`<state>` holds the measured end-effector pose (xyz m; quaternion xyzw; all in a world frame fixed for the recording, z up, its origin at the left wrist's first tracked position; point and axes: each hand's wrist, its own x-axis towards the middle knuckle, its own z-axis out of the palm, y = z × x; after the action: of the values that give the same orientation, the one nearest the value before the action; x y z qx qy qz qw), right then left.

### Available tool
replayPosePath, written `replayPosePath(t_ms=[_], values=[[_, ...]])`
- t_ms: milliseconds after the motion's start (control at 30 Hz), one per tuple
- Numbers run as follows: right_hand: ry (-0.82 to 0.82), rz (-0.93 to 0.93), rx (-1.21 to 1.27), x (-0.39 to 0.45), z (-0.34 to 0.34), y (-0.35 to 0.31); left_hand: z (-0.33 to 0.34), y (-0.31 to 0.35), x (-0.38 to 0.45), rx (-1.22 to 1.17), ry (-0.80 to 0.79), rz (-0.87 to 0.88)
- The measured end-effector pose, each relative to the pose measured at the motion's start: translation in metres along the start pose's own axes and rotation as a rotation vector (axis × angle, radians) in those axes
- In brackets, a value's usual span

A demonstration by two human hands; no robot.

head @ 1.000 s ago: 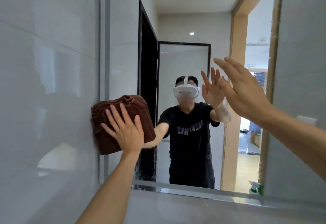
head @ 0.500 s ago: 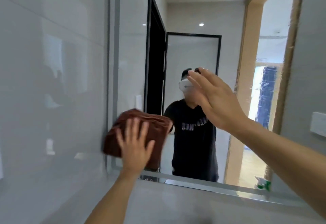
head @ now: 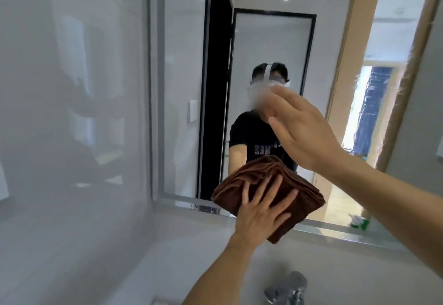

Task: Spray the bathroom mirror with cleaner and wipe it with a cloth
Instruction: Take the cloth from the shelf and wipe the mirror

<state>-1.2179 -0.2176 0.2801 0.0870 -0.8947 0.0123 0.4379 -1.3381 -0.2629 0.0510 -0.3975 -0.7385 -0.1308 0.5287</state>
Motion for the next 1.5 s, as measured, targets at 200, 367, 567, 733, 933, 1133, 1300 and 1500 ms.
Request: replayPosePath(t_ms=[200,367,567,733,933,1133,1300,1500], values=[[0.018,-0.031,0.032,-0.001,0.007,-0.020,-0.008,-0.123,-0.083,0.142,-0.074,-0.031],[0.007,-0.052,0.042,-0.011,0.014,-0.021,-0.022,-0.175,-0.116,0.033,-0.050,-0.567],[-0.004,-0.027,0.090,-0.024,0.024,-0.025,-0.013,-0.096,-0.063,-0.019,0.063,-0.595],[0.041,-0.036,0.108,-0.027,-0.001,-0.018,-0.007,-0.011,0.025,-0.015,0.071,-0.081],[0.322,0.098,0.174,-0.023,-0.048,0.009,-0.052,-0.033,0.143,-0.001,0.178,0.046],[0.445,0.090,0.244,0.007,-0.059,0.010,-0.125,-0.078,0.288,-0.028,0.204,-0.173],[0.351,0.098,0.199,0.051,-0.060,0.006,-0.151,-0.101,0.306,-0.123,0.181,-0.083],[0.346,0.135,-0.197,0.105,-0.021,0.007,-0.181,-0.142,0.305,-0.624,0.193,-0.029]])
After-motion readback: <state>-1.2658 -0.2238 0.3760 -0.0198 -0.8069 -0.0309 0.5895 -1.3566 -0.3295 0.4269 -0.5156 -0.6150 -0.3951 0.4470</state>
